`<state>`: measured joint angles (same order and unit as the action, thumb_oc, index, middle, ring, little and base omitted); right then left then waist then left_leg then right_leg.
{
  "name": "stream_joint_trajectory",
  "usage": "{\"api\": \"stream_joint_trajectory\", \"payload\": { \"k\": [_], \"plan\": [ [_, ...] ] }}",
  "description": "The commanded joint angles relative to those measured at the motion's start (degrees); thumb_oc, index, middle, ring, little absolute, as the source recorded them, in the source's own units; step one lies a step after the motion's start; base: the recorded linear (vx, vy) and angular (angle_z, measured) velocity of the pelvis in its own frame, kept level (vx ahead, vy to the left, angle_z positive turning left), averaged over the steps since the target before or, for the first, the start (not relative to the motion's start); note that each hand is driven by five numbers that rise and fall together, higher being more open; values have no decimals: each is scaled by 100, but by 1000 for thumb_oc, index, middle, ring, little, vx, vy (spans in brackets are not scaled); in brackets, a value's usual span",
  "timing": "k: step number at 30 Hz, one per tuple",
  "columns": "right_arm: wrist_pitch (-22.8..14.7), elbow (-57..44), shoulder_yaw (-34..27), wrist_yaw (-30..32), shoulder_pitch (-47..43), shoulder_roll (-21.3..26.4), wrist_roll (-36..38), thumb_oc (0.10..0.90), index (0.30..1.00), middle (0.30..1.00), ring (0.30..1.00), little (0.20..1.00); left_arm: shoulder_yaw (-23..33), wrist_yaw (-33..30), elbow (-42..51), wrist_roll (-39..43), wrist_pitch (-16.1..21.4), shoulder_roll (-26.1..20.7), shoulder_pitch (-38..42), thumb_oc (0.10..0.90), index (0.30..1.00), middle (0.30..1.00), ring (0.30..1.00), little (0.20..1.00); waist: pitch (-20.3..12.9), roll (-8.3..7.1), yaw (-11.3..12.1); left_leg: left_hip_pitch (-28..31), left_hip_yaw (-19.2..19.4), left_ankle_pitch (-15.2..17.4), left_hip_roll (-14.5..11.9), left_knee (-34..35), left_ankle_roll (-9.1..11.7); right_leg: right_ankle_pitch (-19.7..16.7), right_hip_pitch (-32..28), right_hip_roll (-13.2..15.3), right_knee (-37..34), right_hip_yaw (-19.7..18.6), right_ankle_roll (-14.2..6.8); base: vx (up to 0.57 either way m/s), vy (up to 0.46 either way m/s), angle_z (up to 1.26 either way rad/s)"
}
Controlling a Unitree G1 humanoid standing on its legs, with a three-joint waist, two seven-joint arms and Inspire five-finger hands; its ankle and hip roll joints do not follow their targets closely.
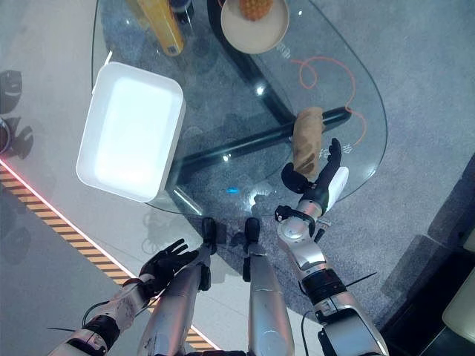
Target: Wipe the table with a cloth and put it in the basket.
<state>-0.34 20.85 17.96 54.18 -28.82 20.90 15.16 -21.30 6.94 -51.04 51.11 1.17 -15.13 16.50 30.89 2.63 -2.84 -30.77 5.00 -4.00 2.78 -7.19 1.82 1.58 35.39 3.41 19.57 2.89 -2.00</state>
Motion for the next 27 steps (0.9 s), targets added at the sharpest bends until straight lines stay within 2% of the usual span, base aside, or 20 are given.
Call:
{"api": "stream_joint_trajectory", "payload": {
  "k": [1, 10, 14, 27],
  "plan": [
    [-171, -920, -168, 570, -107, 182, -199, 800, 900, 900, 900, 900, -337, 31, 315, 354, -143, 419, -127, 800, 900, 900, 900, 900, -110, -101, -30, -438, -2, 743, 68, -1267, -191, -381, -89, 50, -604, 25, -215, 29, 20, -4],
    [-307, -714, -230, 585, -150, 201, 127, 800, 900, 900, 900, 900, -391, -34, 458, 583, -185, 399, -88, 800, 900, 900, 900, 900, -110, -85, -24, -758, -13, 678, 90, -1349, -177, -432, 257, 69, -479, 34, -235, 0, 0, 0],
    [-502, -494, -342, 718, -264, 243, 317, 800, 900, 900, 900, 900, -390, -37, 532, 583, -155, 377, -53, 800, 900, 900, 900, 900, -110, -80, 7, -922, -20, 685, 87, -1423, -177, -447, 421, 87, -423, 72, -246, 19, -2, 0],
    [-395, -176, -476, 673, -738, 521, 392, 800, 900, 900, 900, 900, -451, 12, 592, 619, -268, 324, 8, 800, 900, 900, 900, 900, -110, -9, 103, -1387, -75, 695, 136, -1634, -193, -555, 883, 145, -308, 121, -291, 36, 7, 2]
  ]
}}
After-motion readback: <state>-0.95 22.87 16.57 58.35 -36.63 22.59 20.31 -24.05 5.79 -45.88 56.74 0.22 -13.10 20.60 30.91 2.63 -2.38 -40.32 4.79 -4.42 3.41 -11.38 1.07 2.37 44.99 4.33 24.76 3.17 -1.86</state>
